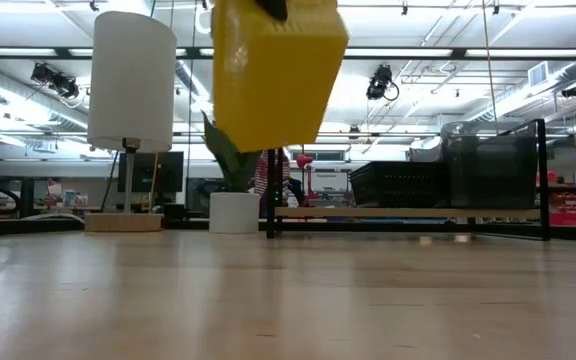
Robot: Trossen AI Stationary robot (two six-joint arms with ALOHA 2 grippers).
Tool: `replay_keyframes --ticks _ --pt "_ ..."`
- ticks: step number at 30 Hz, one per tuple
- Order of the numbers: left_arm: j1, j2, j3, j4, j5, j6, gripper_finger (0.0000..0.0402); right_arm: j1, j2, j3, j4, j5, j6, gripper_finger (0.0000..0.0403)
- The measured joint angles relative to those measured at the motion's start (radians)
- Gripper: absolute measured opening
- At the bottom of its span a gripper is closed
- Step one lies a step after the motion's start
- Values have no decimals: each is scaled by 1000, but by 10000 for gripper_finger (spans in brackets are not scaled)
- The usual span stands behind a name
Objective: Stack baskets on shelf by color
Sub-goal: Put the stacked yellow basket on the shelf
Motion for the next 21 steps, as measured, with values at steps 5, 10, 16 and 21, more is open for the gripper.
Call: replay_keyframes --ticks 5,10,16,21 --pt "36 0 70 -16 86 105 12 -21 -27 0 20 -1 49 154" --pt "63 0 77 -10 120 291 12 -54 -24 0 22 -1 115 154" --pt "125 1 75 21 110 406 12 -73 -14 0 21 18 267 154" --pt "159 2 75 55 0 513 14 -72 -49 0 43 94 359 154"
